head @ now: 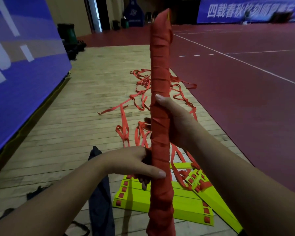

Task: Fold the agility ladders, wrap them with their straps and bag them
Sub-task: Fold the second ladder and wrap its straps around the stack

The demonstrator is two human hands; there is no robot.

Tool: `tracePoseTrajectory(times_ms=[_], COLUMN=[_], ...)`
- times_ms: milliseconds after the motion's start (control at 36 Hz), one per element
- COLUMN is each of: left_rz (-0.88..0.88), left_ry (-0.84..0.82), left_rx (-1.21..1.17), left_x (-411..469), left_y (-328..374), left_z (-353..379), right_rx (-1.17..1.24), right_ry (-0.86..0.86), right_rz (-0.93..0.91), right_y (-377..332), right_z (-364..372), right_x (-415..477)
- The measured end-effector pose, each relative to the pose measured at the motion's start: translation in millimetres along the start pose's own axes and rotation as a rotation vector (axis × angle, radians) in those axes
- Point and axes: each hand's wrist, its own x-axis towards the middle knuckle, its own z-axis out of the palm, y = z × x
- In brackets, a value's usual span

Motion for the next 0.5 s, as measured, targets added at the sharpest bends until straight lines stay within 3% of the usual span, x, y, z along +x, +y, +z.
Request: tracePoseTrajectory(times_ms=[167, 278, 333, 500], left_rz=[-0.108, -0.134, -0.097, 0.026], left_ry=[0.004, 0.281, 0.399, 0.190], left_rx=[0.084, 0.295, 0.282, 0.021], left_x=[-3.0, 7.0, 11.8, 5.6], left_y=[0.9, -3.0, -6.0, -8.5], left_z=[-6.6, 2.9, 3.9, -4.4], right_rx=[-0.235, -0.252, -0.169, 0.013], right_ry=[0.231, 0.257, 0.226, 0.027], right_rz=[-0.082, -0.095, -0.077, -0.102], right_y=[11.0, 11.4, 8.2, 1.4], right_z=[-6.0, -6.2, -8.2, -10.3], right_x=[6.6, 8.5, 9.6, 7.1])
